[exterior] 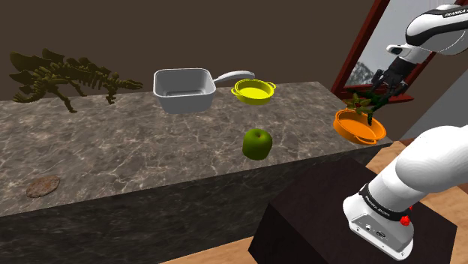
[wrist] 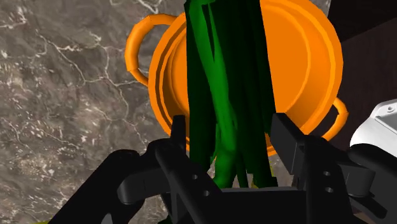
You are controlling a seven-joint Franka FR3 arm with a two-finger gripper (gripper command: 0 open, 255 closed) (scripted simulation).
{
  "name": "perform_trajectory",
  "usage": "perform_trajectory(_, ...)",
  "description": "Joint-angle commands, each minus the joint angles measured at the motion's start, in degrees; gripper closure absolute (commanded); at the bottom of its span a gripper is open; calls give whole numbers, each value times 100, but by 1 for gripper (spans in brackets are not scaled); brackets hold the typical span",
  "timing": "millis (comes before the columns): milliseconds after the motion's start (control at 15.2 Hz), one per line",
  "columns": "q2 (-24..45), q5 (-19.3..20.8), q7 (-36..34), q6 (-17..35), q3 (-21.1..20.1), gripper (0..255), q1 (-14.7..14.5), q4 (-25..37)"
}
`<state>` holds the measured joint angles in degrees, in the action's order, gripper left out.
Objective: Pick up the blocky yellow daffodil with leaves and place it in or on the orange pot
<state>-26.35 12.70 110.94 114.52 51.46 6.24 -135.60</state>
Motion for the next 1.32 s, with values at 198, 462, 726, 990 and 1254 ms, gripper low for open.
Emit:
perform_trajectory(198,202,-43,117,282,199,255,-64,-291)
perform_trajectory(462,401,-113,233,631,392,255,-164,-464)
perform_trajectory(726,640,-231,382,989,610,255,-300,-618)
perform_trajectory(990,694,-264,418,1061,653,255,-329,-647)
perform_trajectory(1254,696,-266,420,1062,650,255,-326,-647)
